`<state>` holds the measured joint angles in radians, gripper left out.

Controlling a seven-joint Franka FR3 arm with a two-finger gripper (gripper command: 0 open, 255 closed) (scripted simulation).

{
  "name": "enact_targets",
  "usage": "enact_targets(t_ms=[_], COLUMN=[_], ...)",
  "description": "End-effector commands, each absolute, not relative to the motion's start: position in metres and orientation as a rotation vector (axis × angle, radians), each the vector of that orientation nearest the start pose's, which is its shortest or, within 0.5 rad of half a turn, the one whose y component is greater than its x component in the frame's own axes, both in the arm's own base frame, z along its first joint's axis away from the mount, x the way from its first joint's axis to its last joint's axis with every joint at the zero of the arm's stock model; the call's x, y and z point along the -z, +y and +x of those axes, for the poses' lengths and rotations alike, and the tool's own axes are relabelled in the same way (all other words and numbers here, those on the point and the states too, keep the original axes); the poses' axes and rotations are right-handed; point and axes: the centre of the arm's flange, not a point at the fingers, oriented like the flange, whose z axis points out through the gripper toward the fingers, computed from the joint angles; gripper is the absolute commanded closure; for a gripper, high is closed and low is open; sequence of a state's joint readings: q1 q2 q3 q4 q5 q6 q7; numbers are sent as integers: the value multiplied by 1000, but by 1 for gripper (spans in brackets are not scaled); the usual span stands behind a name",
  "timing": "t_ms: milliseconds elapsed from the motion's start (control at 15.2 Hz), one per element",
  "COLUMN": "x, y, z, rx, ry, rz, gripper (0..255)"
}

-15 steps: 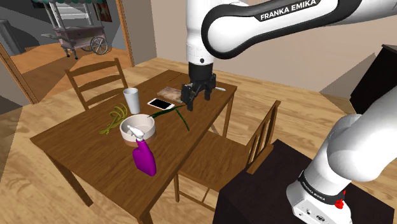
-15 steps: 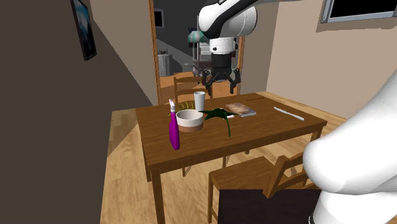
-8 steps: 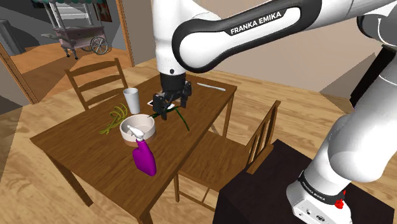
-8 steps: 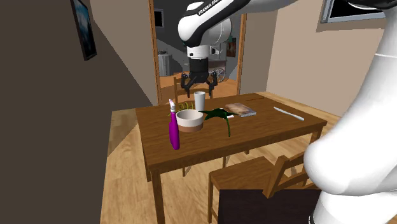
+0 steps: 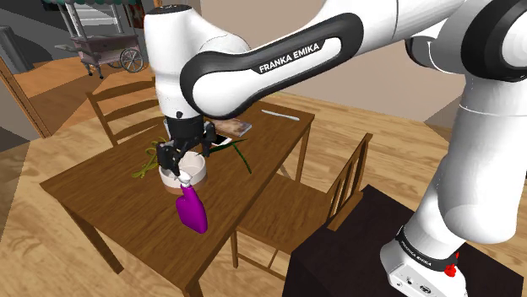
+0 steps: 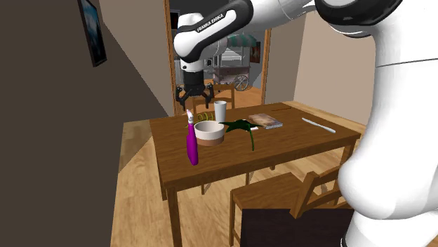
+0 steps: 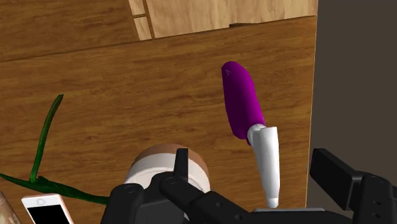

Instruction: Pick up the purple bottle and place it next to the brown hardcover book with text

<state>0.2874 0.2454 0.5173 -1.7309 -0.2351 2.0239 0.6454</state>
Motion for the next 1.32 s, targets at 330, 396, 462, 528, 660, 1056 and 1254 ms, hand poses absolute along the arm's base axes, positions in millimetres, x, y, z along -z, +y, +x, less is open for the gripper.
enact_targets(t_ms=[330,396,462,528,660,1056,1254], x=[-433,-428,-423,-415,-415,-415,-415], y=[456,456,456,456,456,456,456], z=[475,476,476,477,477,477,477], rx=[224,224,224,224,224,224,224], ry=[-393,-393,-393,-393,-393,-393,-393], rz=[-3123,-3123,-3123,-3123,-3123,-3123,-3123], gripper=[0,0,0,0,0,0,255])
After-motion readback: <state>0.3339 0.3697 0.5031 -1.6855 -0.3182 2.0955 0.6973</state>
